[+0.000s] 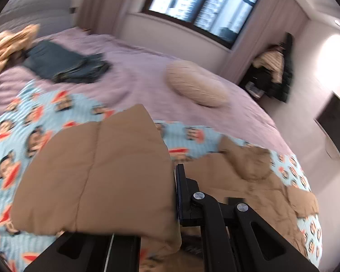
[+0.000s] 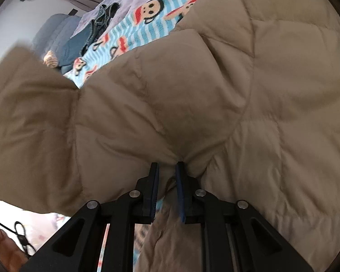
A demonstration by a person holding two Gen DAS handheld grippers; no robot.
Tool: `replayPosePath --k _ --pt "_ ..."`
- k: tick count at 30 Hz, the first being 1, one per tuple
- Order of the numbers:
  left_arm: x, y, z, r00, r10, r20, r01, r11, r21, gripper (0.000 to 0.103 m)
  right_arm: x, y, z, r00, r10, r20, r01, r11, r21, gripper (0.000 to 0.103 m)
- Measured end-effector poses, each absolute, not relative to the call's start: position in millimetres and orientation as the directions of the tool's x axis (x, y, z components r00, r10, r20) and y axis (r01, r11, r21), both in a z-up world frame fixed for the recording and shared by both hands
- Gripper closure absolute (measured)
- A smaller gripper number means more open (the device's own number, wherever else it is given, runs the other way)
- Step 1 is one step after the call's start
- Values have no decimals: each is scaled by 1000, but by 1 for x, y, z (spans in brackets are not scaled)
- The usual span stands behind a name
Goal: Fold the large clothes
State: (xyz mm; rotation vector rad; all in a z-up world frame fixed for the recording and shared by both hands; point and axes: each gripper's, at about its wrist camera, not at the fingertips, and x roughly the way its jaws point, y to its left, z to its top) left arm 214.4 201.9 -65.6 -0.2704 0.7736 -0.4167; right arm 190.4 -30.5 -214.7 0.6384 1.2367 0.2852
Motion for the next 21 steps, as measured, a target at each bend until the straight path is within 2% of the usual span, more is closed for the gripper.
replayPosePath --k 3,8,11,14,16,17,18,21 --pt "210 148 -54 611 -505 -609 338 863 -376 93 168 -57 -194 339 538 -772 131 786 605 86" --pt "194 46 -60 537 -555 -635 464 823 -327 93 104 -151 -154 455 313 -834 237 860 452 86" --pt "185 -16 -93 495 -517 -698 505 825 -253 92 67 -213 -151 466 220 -857 345 847 405 86" --pt "174 -64 -136 451 -427 -784 507 845 -168 91 43 -254 -153 452 156 -878 414 835 362 86" --pt "169 -75 -159 418 -394 -819 513 846 -145 68 34 -271 -157 434 134 -891 442 830 340 86" --pt "164 -80 -167 405 -387 -829 519 843 -140 36 30 -277 -160 432 137 -891 446 826 344 86" --pt "158 -79 -172 406 -389 -827 525 840 -137 20 26 -284 -162 433 141 -890 446 825 348 86" --pt "141 -82 -168 392 -404 -826 581 805 -119 20 29 -287 -161 432 152 -889 437 827 354 85"
